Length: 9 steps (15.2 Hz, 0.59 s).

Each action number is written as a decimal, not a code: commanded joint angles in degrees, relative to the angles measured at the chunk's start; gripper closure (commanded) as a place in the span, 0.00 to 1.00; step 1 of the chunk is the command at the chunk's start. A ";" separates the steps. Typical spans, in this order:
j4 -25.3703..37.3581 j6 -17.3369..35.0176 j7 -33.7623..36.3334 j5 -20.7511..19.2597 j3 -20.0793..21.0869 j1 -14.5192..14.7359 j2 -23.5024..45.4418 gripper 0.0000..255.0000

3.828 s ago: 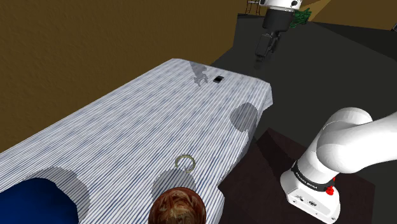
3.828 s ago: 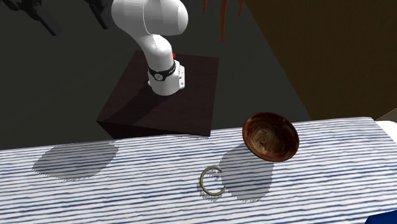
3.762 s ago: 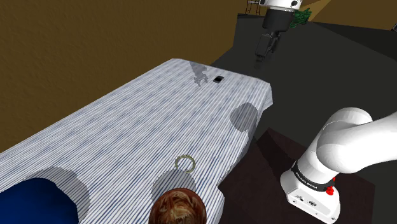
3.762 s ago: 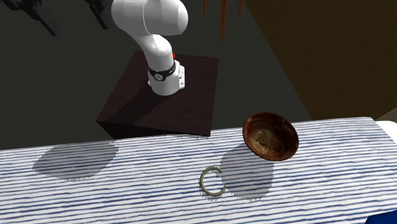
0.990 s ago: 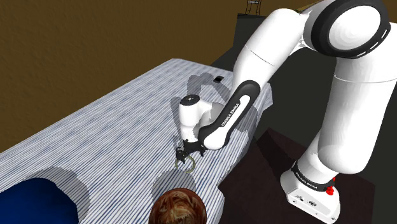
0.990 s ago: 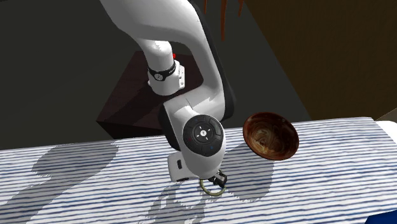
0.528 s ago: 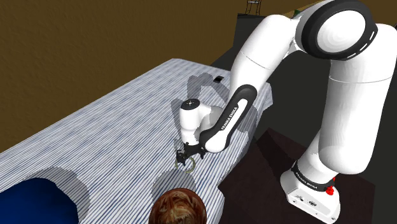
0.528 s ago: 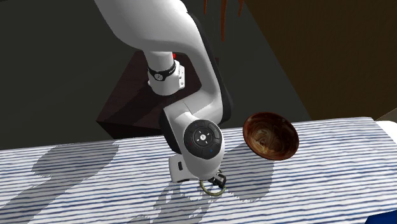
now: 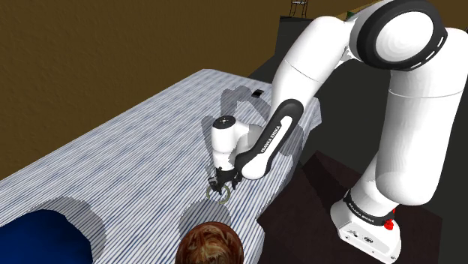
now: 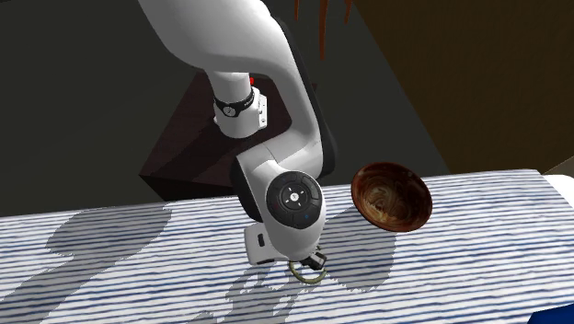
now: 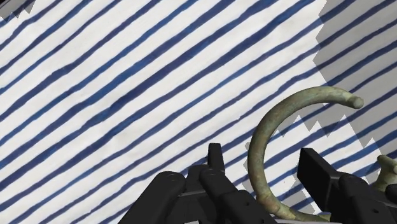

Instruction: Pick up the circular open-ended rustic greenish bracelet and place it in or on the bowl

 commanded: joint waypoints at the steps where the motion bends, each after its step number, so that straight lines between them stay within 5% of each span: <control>1: -0.20 -0.05 -0.06 0.03 -0.10 -0.08 0.27 1.00; 9: -0.62 -2.62 -1.97 2.86 2.13 -1.69 -2.92 1.00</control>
